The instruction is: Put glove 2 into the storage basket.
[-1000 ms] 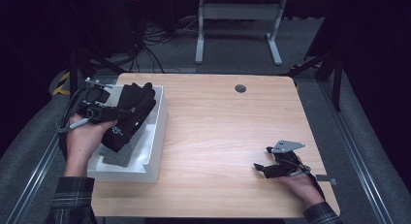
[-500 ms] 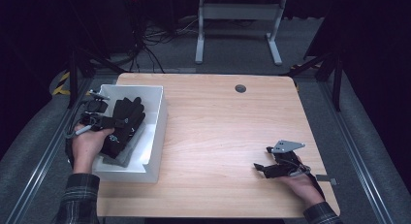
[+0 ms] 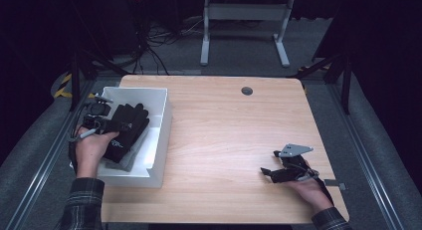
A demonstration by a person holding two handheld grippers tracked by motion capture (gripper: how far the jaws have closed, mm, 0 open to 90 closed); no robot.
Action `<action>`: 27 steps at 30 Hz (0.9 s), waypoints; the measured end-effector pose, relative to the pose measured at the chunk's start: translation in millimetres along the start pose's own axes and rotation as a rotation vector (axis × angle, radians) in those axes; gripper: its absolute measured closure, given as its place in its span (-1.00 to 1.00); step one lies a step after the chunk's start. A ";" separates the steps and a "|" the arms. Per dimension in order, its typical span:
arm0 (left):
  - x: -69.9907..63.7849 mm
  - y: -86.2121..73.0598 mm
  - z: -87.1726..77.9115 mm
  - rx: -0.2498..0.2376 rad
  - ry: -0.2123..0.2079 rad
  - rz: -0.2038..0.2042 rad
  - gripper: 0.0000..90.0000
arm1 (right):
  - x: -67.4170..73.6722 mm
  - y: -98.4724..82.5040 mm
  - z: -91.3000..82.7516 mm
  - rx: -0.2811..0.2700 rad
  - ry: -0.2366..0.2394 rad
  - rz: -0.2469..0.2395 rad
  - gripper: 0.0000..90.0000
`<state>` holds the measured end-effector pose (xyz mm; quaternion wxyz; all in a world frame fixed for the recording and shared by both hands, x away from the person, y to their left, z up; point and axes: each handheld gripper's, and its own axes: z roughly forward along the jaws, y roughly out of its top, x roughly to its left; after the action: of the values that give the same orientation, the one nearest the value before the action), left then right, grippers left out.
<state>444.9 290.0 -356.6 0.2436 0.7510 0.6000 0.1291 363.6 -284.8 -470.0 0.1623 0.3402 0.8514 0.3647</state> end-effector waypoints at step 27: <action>-103.1 29.0 -31.2 -0.157 -0.215 0.240 -0.59 | 0.0 0.0 0.0 0.000 0.000 0.000 -0.66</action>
<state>428.6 192.5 -304.9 0.3471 0.8055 0.4645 0.1224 363.5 -284.8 -470.0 0.1622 0.3403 0.8514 0.3647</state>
